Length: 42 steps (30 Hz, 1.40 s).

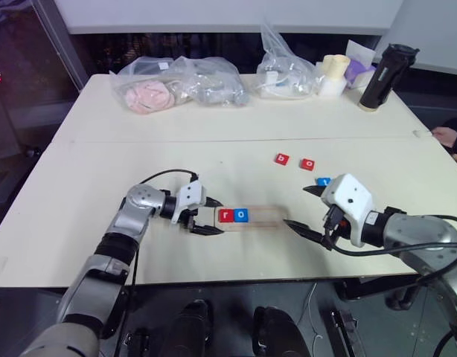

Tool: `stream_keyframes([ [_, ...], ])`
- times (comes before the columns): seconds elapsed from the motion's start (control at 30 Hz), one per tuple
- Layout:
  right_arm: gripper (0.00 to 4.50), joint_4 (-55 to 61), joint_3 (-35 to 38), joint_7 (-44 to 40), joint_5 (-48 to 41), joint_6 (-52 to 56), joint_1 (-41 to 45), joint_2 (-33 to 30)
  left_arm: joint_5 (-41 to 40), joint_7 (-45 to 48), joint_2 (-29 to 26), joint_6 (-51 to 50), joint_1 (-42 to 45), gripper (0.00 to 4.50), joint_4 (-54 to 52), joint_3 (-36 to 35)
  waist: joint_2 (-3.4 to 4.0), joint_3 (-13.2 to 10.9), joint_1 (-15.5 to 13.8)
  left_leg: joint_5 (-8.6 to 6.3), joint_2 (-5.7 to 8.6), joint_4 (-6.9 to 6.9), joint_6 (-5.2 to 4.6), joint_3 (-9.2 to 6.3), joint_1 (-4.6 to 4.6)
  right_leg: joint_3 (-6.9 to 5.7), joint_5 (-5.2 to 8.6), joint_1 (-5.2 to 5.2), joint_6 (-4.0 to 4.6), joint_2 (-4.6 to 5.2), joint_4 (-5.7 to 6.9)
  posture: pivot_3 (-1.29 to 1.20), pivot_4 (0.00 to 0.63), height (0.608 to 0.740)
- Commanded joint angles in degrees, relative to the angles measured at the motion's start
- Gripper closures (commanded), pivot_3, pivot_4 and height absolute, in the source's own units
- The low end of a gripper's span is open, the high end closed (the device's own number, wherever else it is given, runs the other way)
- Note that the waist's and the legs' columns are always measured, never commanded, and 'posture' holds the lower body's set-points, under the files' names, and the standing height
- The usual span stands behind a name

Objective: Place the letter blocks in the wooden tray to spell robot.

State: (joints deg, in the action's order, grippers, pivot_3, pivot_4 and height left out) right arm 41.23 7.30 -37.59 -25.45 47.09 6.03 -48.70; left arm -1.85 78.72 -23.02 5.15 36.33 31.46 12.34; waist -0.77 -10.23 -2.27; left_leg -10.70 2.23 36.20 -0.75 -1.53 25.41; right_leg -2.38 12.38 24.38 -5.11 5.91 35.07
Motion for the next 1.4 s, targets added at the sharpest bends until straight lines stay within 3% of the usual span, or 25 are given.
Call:
stream_keyframes([
  [0.03,0.0,0.68,0.64,0.12,0.46,-1.29,0.6,-0.43,0.0,0.18,-0.55,-4.23,-2.69,1.39,-5.51,2.47,0.0,0.0,0.01,0.0,0.0,0.0,0.0,0.0,0.0,0.0,0.0,0.0,0.0,0.0,0.0,0.0,0.15,0.725],
  [0.53,0.0,0.76,-0.6,0.4,0.83,-1.48,0.9,0.45,0.39,-5.47,-3.15,-12.34,-11.3,1.39,-20.71,5.75,0.1,0.06,0.01,-0.01,0.0,-0.05,0.02,0.0,-0.02,0.03,0.01,0.01,0.01,0.02,-0.04,0.0,0.15,0.725],
  [1.0,0.0,0.41,-1.44,0.44,0.98,-1.93,1.45,0.53,1.56,-7.39,-3.44,-12.53,-12.63,1.39,-21.83,6.75,0.13,0.08,-0.03,-0.09,0.0,-0.06,0.15,0.0,-0.01,0.03,0.01,0.02,0.01,0.03,-0.05,0.0,0.15,0.725],
  [1.03,0.0,0.42,-1.49,0.43,1.0,-1.93,1.47,0.52,1.58,-7.54,-3.54,-12.65,-12.69,0.35,-21.84,6.75,0.15,0.09,-0.04,-0.09,0.0,-0.05,0.15,0.0,-0.01,0.03,0.01,0.01,0.01,0.03,-0.05,0.0,0.15,0.725],
  [1.07,0.0,0.43,-1.52,0.43,1.01,-1.93,1.49,0.51,1.55,-7.64,-3.63,-12.73,-12.73,0.06,-21.87,6.77,0.16,0.09,-0.03,-0.09,0.0,-0.05,0.15,0.0,-0.01,0.03,0.01,0.01,0.01,0.03,-0.05,0.0,0.15,0.725],
  [1.23,0.0,0.23,-1.79,0.37,1.06,-1.96,1.74,0.45,1.45,-8.02,-4.77,-12.95,-13.32,0.02,-21.92,6.45,0.23,0.14,0.01,-0.1,0.0,-0.06,0.15,0.0,-0.02,0.03,0.02,0.01,0.01,0.05,-0.06,0.0,0.15,0.725],
  [1.4,0.0,-0.84,-2.24,0.43,1.03,-2.21,3.03,0.94,0.12,-7.68,-9.29,-13.31,-16.05,0.02,-23.88,4.15,0.27,0.16,0.64,-0.11,-0.03,-0.13,0.16,0.01,-0.05,0.03,0.02,0.06,0.01,0.04,-0.06,0.0,0.15,0.725],
])
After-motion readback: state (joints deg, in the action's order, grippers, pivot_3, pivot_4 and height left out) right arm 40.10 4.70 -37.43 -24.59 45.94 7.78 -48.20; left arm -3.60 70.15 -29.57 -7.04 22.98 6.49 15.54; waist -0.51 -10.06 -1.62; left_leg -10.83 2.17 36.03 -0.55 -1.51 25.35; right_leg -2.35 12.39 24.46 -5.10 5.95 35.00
